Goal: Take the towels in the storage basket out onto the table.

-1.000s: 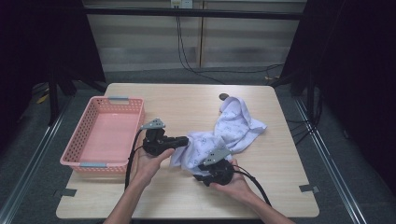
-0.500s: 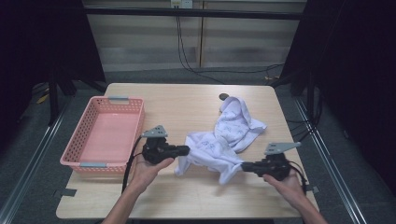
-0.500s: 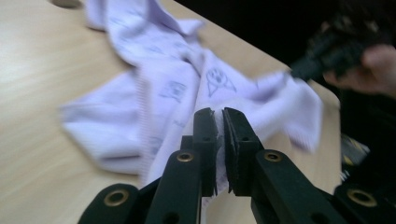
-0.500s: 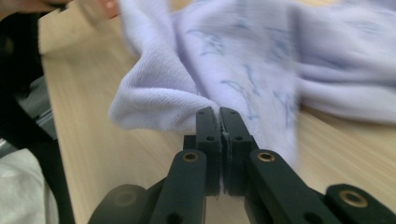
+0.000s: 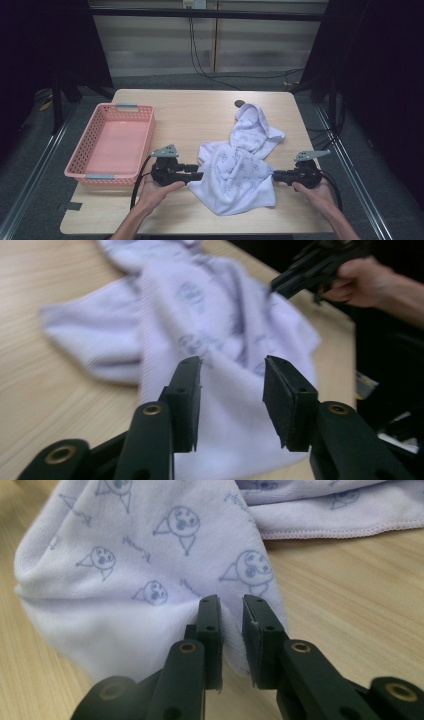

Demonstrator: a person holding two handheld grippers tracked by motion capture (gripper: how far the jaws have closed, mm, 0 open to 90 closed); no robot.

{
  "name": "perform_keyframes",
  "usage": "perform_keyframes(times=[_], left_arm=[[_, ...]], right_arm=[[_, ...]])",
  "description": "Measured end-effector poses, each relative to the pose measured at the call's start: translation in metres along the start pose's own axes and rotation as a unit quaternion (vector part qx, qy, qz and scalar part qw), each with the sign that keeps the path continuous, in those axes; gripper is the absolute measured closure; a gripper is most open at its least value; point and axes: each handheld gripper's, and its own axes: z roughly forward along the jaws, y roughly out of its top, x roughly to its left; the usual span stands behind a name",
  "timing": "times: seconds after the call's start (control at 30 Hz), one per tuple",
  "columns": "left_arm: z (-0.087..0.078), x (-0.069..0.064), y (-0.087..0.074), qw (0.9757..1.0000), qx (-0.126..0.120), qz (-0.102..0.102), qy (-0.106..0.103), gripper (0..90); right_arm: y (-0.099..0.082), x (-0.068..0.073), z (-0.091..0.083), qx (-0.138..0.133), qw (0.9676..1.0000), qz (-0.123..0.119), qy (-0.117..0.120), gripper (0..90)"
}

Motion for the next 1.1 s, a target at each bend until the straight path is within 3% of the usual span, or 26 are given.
perform_keyframes(times=[0.1, 0.13, 0.23, 0.4, 0.43, 0.47, 0.53, 0.63, 0.7, 0.73, 0.8, 0.83, 0.87, 0.93, 0.97, 1.1], left_arm=[[0.021, 0.005, -0.009, 0.9976, 0.061, 0.022, 0.023, 61.2], [0.026, 0.007, -0.011, 0.9973, 0.068, 0.018, 0.02, 60.0], [0.031, 0.008, -0.014, 0.9956, 0.078, 0.029, 0.044, 55.4], [0.033, 0.006, -0.019, 0.9917, 0.091, 0.051, 0.075, 60.7], [0.03, 0.002, -0.02, 0.9891, 0.101, 0.063, 0.087, 70.1], [0.029, -0.001, -0.022, 0.9886, 0.104, 0.065, 0.087, 78.7], [0.022, -0.005, -0.028, 0.9884, 0.112, 0.064, 0.081, 87.6], [0.006, -0.011, -0.038, 0.9897, 0.121, 0.042, 0.063, 89.1], [-0.004, -0.016, -0.045, 0.9887, 0.13, 0.045, 0.059, 89.3], [-0.009, -0.018, -0.049, 0.9893, 0.132, 0.04, 0.048, 89.3], [-0.018, -0.021, -0.052, 0.9921, 0.113, 0.032, 0.043, 88.8], [-0.021, -0.022, -0.051, 0.995, 0.091, 0.027, 0.031, 88.8], [-0.025, -0.021, -0.046, 0.9976, 0.053, 0.03, 0.032, 85.1], [-0.024, -0.019, -0.042, 0.998, 0.041, 0.034, 0.036, 75.0], [-0.02, -0.017, -0.039, 0.9976, 0.037, 0.038, 0.046, 75.0], [-0.002, -0.007, -0.025, 0.9972, 0.044, 0.045, 0.04, 64.1]], right_arm=[[0.0, 0.003, -0.001, -0.008, 1.0, 0.001, 0.003, 72.1], [0.0, 0.004, -0.002, -0.012, 0.9999, -0.005, 0.007, 70.3], [-0.002, 0.012, -0.011, -0.028, 0.9995, -0.012, 0.005, 65.4], [-0.008, 0.023, -0.027, -0.056, 0.9983, -0.019, 0.006, 62.6], [-0.01, 0.025, -0.028, -0.055, 0.9982, -0.021, 0.006, 62.0], [-0.014, 0.029, -0.029, -0.053, 0.9983, -0.023, 0.007, 60.0], [-0.018, 0.034, -0.028, -0.044, 0.9986, -0.028, 0.009, 58.6], [-0.023, 0.041, -0.022, -0.026, 0.9987, -0.041, 0.011, 56.7], [-0.024, 0.042, -0.016, -0.016, 0.9989, -0.041, 0.012, 56.2], [-0.024, 0.044, -0.005, 0.008, 0.9986, -0.05, 0.015, 55.4], [-0.024, 0.046, 0.002, 0.021, 0.9978, -0.061, 0.012, 53.3], [-0.024, 0.046, 0.002, 0.021, 0.9978, -0.061, 0.012, 53.3], [-0.022, 0.048, 0.008, 0.027, 0.997, -0.072, 0.008, 53.4], [-0.018, 0.049, 0.011, 0.019, 0.9971, -0.074, 0.009, 54.0], [-0.018, 0.049, 0.011, 0.019, 0.9971, -0.074, 0.009, 54.0], [-0.008, 0.043, 0.003, -0.026, 0.9981, -0.055, -0.004, 57.5]])
